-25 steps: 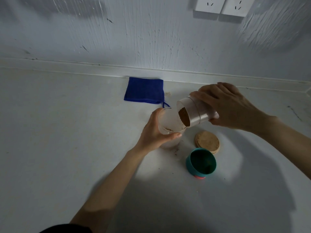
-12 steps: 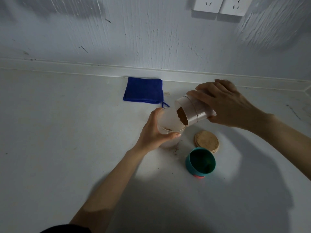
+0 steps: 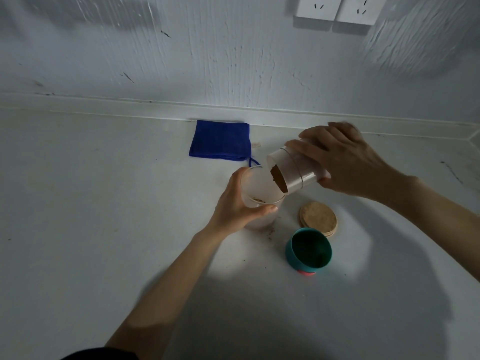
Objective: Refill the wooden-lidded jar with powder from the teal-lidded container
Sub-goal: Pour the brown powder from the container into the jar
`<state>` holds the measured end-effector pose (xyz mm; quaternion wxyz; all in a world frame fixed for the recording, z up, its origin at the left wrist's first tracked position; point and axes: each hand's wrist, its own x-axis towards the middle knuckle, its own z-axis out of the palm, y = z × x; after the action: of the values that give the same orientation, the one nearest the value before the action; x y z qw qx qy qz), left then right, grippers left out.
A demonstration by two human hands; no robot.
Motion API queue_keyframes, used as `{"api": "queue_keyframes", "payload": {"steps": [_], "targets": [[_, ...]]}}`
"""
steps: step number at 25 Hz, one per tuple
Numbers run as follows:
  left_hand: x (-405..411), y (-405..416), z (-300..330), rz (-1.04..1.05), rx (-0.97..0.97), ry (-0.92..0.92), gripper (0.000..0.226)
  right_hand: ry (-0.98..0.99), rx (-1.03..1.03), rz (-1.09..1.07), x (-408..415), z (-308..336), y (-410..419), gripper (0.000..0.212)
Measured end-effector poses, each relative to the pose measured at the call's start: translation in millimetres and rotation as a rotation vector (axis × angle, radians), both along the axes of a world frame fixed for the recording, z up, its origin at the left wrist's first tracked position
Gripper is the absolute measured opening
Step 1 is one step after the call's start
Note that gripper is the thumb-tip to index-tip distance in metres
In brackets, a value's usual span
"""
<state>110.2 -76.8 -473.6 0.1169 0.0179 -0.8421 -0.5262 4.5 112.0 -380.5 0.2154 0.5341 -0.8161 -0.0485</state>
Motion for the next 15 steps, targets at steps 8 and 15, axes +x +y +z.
{"api": "queue_keyframes", "payload": {"steps": [8,15], "targets": [[-0.8,0.2,0.2,-0.009,0.023,0.000,0.089,0.024,0.020,0.006,-1.8,3.8,-1.5,0.083],[-0.8,-0.1,-1.1,-0.002,0.004,-0.006,0.090,0.028,0.004,0.016,-2.0,0.4,-4.8,0.083]]}}
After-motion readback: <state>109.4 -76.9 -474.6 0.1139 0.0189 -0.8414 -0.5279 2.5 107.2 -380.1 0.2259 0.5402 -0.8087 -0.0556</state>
